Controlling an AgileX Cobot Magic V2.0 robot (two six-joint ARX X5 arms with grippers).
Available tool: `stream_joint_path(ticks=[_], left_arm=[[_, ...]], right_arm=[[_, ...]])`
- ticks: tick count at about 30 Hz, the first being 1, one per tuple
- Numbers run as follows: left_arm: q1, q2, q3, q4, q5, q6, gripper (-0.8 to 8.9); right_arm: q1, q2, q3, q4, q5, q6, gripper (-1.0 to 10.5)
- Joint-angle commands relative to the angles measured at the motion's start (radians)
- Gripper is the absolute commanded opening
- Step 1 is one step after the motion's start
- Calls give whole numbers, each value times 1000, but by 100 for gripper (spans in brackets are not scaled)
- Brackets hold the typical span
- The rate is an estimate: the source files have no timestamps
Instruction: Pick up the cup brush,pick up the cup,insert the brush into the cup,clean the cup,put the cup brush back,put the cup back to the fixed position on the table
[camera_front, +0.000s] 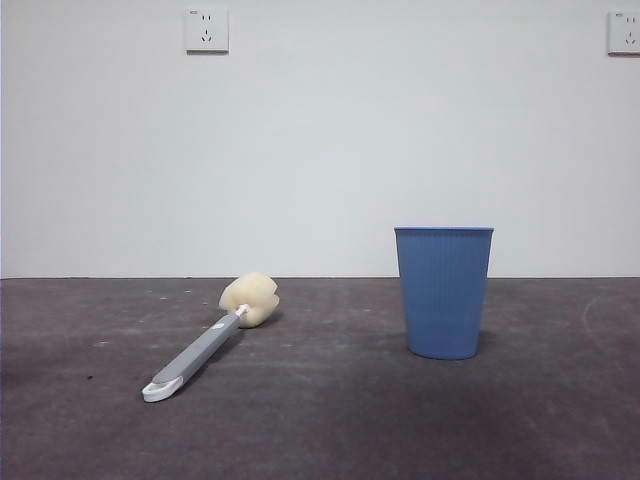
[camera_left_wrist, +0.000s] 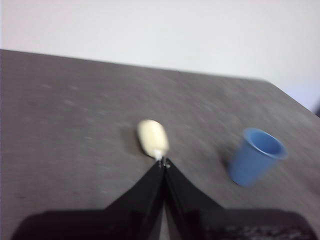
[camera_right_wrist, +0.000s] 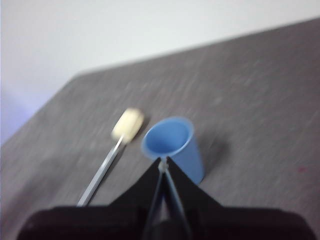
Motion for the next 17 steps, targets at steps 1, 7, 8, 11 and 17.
stream_joint_path(ticks=[1, 7, 8, 11, 17], left_arm=[[2, 53, 72, -80, 82, 89, -7], [1, 168, 210, -294, 243, 207, -7], [1, 184, 228, -331, 265, 229, -7], [0, 221, 269, -436, 296, 281, -7], [0, 241, 287, -539, 304, 319, -4]], right_arm=[[3, 78, 114, -154, -65, -166, -11], [25, 225, 314, -455, -130, -322, -11], [31, 246, 338, -502, -141, -343, -11], [48, 285, 382, -603, -159, -387, -11], [62, 302, 388, -633, -158, -391, 5]])
